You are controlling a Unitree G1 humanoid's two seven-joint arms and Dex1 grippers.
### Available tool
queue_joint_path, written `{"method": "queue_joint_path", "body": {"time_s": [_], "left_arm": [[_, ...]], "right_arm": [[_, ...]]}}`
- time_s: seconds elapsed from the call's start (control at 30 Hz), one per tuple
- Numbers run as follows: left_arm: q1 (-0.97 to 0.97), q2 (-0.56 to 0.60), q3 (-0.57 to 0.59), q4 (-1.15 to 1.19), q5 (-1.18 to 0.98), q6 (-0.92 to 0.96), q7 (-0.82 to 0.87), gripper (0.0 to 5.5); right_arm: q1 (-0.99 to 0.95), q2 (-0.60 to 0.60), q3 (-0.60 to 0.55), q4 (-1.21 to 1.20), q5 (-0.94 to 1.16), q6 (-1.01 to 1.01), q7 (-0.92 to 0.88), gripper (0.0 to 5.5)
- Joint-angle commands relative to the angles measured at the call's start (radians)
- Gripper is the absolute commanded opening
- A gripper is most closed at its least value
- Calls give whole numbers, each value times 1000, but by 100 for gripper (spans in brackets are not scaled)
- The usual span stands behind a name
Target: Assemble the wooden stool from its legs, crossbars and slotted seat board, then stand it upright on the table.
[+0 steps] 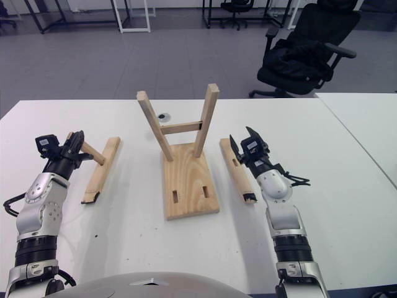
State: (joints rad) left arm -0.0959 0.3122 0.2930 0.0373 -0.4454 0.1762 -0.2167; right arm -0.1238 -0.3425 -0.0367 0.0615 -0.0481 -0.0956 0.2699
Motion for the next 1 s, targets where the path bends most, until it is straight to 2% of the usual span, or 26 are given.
{"method": "queue_joint_path", "body": {"time_s": [0.03,0.23,0.4,0.5,0.6,0.87,0.93,1.0], "left_arm": [[133,-25,-95,146,139,93,52,40],[142,-44,-137,186,148,97,31,40],[108,-16,-133,86,170,36,37,40],[56,30,-121,-14,192,11,30,129],[54,65,-112,-61,207,41,12,182],[186,137,-95,-301,118,442,-28,308],[198,168,-129,-320,137,533,-38,344],[212,189,-161,-317,174,574,-40,349]], "right_arm": [[-37,-12,4,14,-19,-11,-6,275],[-51,-11,17,18,-44,-22,-4,275],[-60,-14,26,22,-58,-29,-2,275],[-82,-15,28,32,-59,-32,-3,275],[-71,-14,21,19,-59,-36,-10,275],[-34,-11,23,-19,-59,-17,-18,275],[-26,-7,30,-23,-62,-14,-20,275],[-26,-5,35,-24,-65,-12,-20,275]]}}
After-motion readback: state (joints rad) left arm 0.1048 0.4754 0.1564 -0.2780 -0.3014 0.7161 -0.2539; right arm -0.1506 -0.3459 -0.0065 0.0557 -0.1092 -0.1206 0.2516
